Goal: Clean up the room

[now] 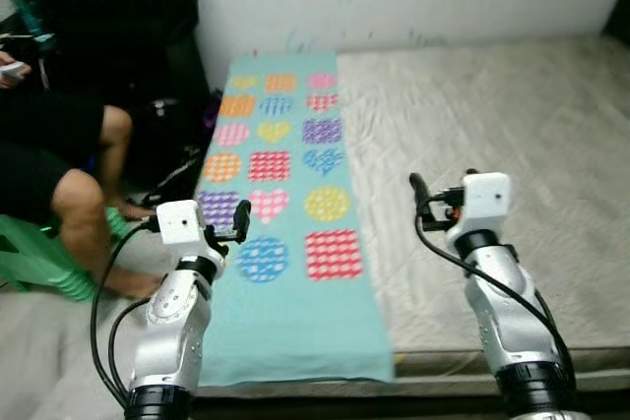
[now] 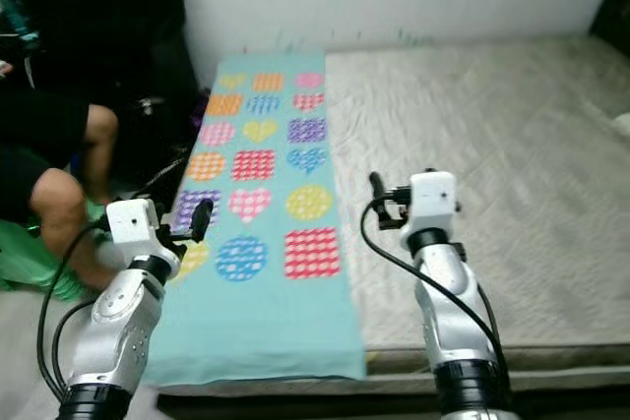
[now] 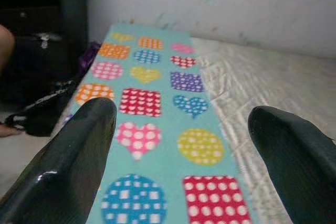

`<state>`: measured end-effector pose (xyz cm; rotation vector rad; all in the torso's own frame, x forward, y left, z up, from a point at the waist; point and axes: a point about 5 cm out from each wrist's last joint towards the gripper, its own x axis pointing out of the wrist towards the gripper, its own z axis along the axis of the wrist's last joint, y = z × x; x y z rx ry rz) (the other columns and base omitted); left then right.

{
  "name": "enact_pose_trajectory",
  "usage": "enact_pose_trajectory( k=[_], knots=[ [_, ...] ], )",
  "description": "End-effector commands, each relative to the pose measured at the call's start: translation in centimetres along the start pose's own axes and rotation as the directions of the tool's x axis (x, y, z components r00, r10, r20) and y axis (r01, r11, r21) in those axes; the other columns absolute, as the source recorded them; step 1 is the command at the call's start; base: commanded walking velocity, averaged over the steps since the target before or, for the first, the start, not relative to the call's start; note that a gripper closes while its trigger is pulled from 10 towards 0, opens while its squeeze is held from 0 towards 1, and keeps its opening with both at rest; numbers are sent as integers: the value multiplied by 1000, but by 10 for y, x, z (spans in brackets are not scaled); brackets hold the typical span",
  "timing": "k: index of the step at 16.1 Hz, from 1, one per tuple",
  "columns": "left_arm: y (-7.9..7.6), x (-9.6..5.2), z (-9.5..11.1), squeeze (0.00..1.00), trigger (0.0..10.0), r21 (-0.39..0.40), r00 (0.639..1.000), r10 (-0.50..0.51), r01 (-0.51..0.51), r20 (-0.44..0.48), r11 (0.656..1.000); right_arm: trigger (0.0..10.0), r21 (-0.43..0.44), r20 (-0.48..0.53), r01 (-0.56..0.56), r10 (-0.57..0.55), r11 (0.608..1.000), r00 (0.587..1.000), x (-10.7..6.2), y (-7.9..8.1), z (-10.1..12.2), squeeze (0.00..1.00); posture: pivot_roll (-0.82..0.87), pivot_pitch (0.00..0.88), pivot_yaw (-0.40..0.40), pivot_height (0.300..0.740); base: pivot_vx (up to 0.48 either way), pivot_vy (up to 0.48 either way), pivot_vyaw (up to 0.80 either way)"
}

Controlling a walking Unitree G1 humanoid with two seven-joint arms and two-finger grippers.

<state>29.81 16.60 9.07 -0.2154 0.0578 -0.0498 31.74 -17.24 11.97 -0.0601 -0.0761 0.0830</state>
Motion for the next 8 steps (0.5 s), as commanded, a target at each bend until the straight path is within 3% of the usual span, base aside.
enact_pose_trajectory(
  k=[1, 3, 8],
  knots=[
    [7, -1, 1, 0, 10000, 14, 1000, 20, -20, -1, 1000, 10000, 5, 18, -30, 30, 1000, 999, 2, 9, 4, 0, -197, 0, 71, 740, 0, -296, 0],
    [7, -1, 1, 0, 10000, 13, 1000, 18, -18, -1, 1000, 10000, 2, 18, -31, 31, 1000, 999, 2, 9, 3, 0, -199, 0, 72, 740, 0, -298, 0],
    [5, -2, 3, 0, 10000, -5, 1000, -15, 15, 24, 1000, 10000, -9, 13, -35, 35, 999, 999, 1, 9, 1, 0, -198, 0, 71, 740, 0, 0, 0]
  ],
)
